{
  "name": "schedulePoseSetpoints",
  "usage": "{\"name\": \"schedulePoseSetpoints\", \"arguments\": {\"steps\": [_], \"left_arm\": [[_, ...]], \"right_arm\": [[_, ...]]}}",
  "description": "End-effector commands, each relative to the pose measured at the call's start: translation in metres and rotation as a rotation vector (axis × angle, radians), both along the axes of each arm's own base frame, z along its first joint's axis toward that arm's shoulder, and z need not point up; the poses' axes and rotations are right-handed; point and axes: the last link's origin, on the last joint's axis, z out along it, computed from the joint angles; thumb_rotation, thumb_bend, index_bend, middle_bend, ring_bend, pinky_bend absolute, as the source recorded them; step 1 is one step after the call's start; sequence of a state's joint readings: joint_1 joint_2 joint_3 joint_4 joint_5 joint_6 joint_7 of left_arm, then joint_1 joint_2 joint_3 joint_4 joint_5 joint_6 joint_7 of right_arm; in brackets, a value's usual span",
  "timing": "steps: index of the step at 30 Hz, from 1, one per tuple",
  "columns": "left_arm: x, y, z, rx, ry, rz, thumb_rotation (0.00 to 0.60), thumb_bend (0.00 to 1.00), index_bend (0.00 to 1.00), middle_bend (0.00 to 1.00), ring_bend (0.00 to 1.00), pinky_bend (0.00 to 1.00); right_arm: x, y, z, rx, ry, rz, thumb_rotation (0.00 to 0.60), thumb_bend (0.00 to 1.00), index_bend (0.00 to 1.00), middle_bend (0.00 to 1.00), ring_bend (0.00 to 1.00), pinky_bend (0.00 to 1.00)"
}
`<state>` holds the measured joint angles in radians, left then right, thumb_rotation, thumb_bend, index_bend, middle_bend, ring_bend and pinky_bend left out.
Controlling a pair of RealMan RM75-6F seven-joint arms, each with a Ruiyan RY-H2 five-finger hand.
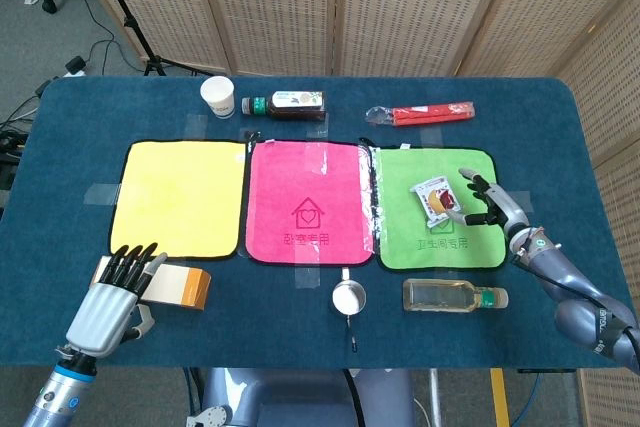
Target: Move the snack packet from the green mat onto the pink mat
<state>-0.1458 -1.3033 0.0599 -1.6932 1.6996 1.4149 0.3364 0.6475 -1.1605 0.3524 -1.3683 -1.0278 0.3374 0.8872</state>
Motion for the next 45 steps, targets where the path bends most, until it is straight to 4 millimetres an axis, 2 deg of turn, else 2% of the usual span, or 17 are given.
{"name": "schedulePoseSetpoints", "arguments": {"steps": [1, 16, 30, 45], "left_arm": [[0.000, 0.000, 0.000, -0.003, -0.001, -0.002, 0.600, 0.07, 0.00, 0.00, 0.00, 0.00], [0.001, -0.002, -0.002, -0.016, -0.004, -0.004, 0.600, 0.07, 0.00, 0.00, 0.00, 0.00], [0.004, -0.005, 0.000, -0.022, -0.019, -0.018, 0.600, 0.07, 0.00, 0.00, 0.00, 0.00], [0.005, -0.006, -0.003, -0.039, -0.019, -0.022, 0.600, 0.07, 0.00, 0.00, 0.00, 0.00]], "right_arm": [[-0.001, -0.003, -0.002, 0.002, 0.002, -0.008, 0.600, 0.36, 0.02, 0.00, 0.00, 0.00], [-0.020, 0.003, -0.005, 0.014, 0.016, -0.052, 0.600, 0.36, 0.02, 0.00, 0.00, 0.00], [-0.008, 0.009, -0.026, 0.087, -0.009, -0.022, 0.600, 0.36, 0.04, 0.00, 0.00, 0.00], [0.009, 0.009, -0.036, 0.139, -0.007, 0.031, 0.600, 0.36, 0.05, 0.00, 0.00, 0.00]]}}
